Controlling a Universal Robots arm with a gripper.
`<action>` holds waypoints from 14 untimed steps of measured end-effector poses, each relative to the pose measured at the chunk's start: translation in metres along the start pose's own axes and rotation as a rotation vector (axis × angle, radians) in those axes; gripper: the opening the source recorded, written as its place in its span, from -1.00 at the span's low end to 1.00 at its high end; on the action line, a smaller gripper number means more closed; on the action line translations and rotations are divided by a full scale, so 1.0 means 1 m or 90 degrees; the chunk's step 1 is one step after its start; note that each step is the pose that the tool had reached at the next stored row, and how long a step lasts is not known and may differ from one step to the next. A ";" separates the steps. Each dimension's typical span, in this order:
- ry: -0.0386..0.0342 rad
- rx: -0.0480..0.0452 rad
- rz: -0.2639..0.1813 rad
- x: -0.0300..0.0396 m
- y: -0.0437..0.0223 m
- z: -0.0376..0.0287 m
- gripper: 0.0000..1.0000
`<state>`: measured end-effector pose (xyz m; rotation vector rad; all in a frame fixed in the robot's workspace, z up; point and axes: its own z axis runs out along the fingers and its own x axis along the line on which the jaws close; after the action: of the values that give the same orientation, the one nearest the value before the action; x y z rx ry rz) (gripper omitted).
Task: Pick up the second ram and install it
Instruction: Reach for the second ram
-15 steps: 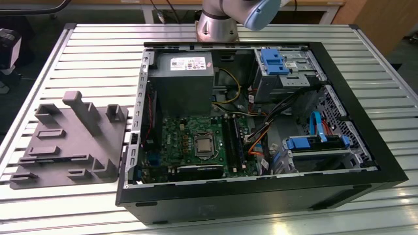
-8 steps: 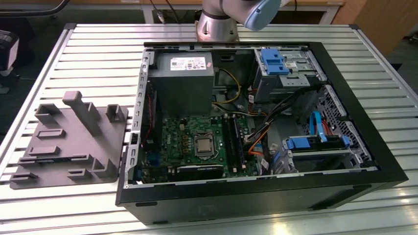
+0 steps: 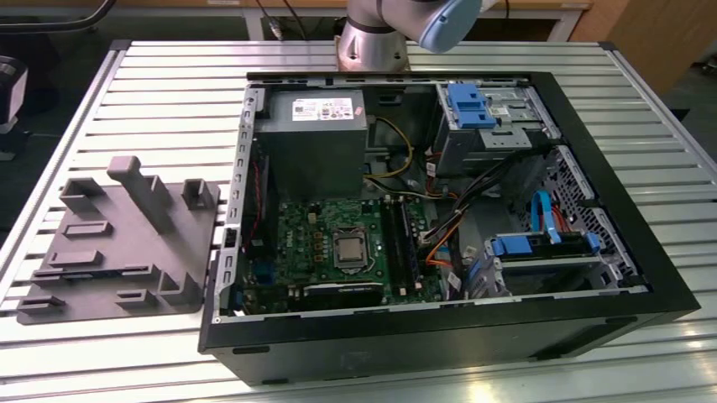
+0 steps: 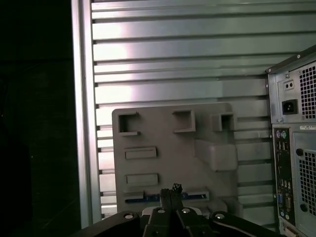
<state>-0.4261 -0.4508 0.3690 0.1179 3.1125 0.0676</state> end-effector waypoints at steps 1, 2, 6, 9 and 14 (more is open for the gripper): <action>0.0000 0.0000 0.000 0.0005 -0.0003 0.0001 -0.79; 0.0000 0.0000 0.000 0.0010 -0.0006 0.0002 -0.79; 0.0000 0.0000 0.000 0.0028 -0.0019 0.0006 -0.79; 0.0000 0.0000 0.000 0.0041 -0.0028 0.0009 -0.79; 0.0000 0.0000 0.000 0.0062 -0.0044 0.0013 -0.79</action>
<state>-0.4325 -0.4547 0.3674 0.1179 3.1125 0.0676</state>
